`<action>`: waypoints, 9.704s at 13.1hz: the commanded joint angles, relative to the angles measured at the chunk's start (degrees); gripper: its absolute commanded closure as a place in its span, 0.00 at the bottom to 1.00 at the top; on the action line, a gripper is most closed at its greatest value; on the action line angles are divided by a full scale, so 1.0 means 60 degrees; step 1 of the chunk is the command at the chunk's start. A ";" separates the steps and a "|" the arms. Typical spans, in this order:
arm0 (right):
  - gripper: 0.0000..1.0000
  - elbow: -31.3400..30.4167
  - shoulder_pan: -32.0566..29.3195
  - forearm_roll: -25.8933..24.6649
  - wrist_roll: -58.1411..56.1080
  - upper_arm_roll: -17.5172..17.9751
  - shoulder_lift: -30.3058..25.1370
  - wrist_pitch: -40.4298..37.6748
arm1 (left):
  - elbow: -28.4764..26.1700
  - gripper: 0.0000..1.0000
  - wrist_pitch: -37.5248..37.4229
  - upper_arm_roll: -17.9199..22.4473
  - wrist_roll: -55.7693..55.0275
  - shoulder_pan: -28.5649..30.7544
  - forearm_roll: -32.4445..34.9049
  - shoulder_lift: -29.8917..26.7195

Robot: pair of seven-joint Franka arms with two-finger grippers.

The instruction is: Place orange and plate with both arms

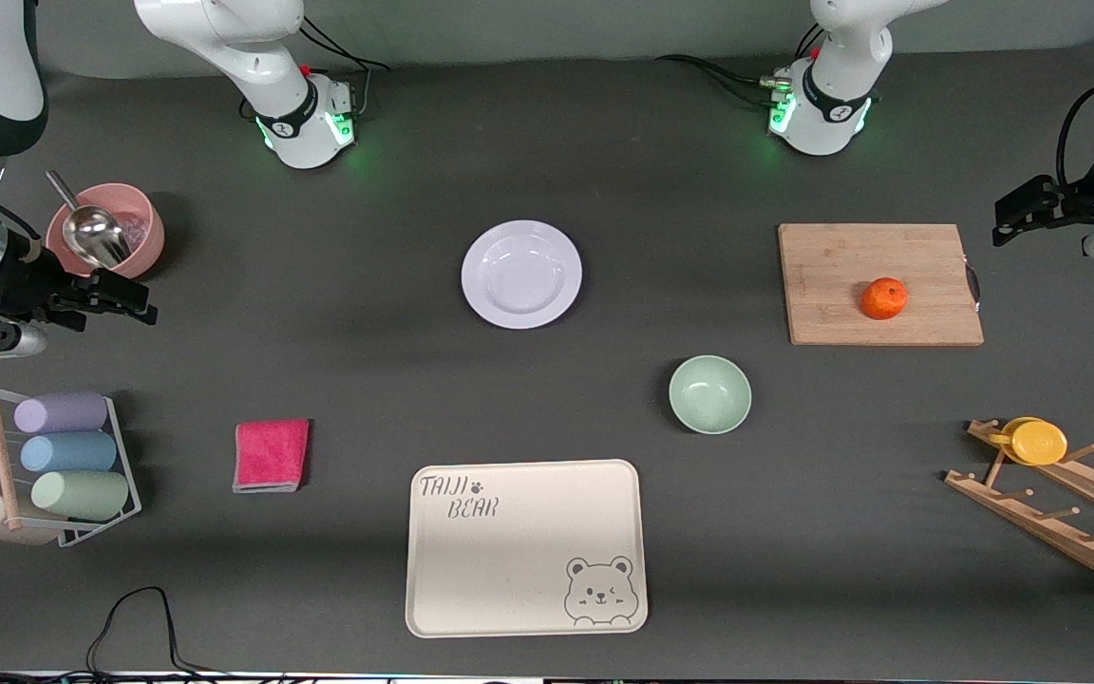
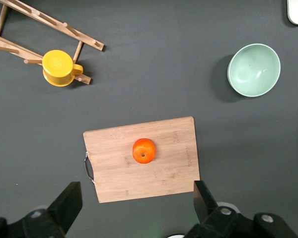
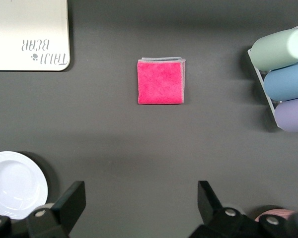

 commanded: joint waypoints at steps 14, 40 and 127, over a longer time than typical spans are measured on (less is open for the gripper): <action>0.00 0.0010 -0.0094 -0.0010 0.0037 -0.0087 -0.0031 0.0003 | -0.0801 0.00 -0.0341 0.0049 -0.0253 0.0004 0.0102 0.0377; 0.00 0.1006 -0.1016 0.3499 -0.0080 -0.0189 0.0613 -0.1681 | -0.8140 0.00 0.7962 0.0166 -0.1280 0.0268 0.0248 -0.0503; 0.00 -0.8149 0.2967 1.8110 -1.2179 -0.0321 0.4481 0.2068 | 0.0823 1.00 0.6999 -0.2149 -2.1451 -0.9077 0.4819 0.8096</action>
